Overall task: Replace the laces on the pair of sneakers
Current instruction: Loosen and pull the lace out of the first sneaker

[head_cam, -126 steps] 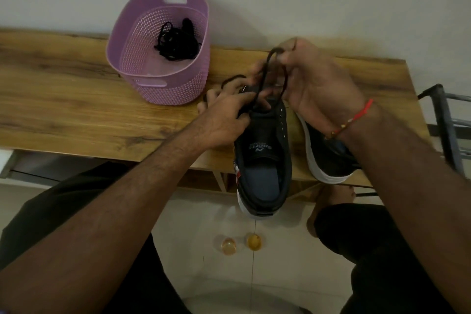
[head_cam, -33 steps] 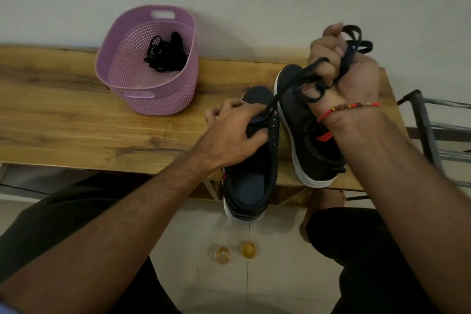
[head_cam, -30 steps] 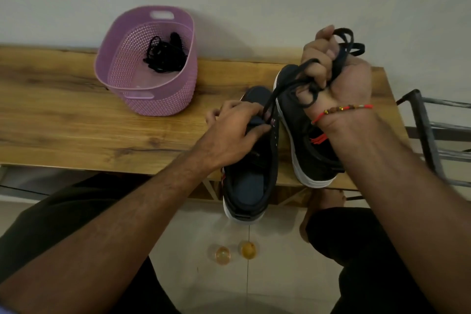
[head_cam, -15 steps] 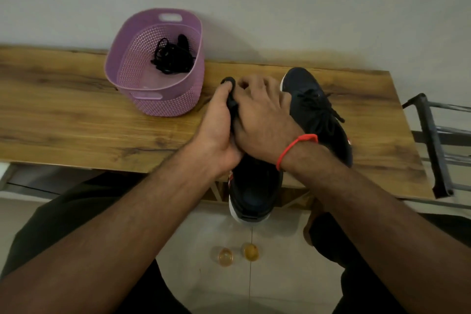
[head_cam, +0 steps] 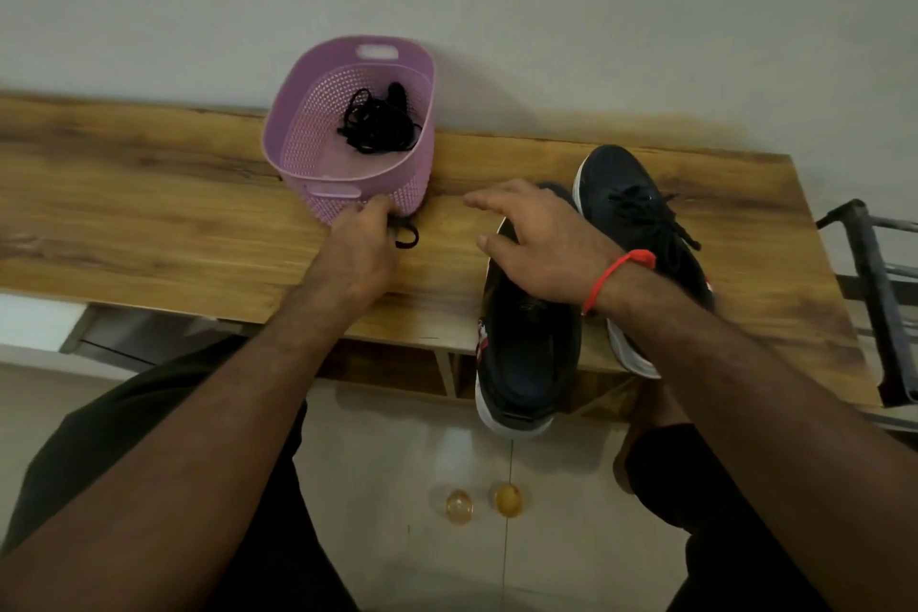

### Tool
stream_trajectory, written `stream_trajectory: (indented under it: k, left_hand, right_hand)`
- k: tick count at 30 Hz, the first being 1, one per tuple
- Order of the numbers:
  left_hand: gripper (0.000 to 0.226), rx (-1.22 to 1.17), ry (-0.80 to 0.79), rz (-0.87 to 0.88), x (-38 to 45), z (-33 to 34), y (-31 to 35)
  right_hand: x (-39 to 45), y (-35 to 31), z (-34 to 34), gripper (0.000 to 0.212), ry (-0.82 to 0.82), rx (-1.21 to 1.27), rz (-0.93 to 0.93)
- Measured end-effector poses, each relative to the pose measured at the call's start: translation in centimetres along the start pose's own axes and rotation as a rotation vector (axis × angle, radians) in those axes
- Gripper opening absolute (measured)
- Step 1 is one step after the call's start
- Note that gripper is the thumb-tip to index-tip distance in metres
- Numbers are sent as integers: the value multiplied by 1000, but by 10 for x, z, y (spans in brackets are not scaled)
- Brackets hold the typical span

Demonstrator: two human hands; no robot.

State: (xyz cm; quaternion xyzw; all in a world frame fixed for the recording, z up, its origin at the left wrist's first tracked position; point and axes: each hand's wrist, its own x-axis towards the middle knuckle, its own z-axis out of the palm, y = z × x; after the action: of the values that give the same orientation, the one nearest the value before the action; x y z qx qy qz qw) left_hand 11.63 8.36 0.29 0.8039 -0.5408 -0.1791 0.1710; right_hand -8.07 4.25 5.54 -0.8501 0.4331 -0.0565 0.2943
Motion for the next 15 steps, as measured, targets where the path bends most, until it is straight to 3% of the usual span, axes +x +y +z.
stream_trajectory:
  k: [4,7,9,12,15]
  left_hand:
    - [43,219,-104,-70,-5,0,6]
    - [41,231,-18,-24,-15,-6,17]
    - [43,120,48,102,-22,-7,28]
    - [53,-162,-152,290,-36,7,51]
    - [78,-123,-334,286,-53,37,66]
  right_hand:
    - [-4,10,0,49,21,-40,20]
    - [-9,17,-5,49,51,-58,19]
    - [-14,22,-11,49,65,-83,32]
    - [-26,32,-23,47,55,-143,66]
    - [-39,47,-38,51,34,-236,123]
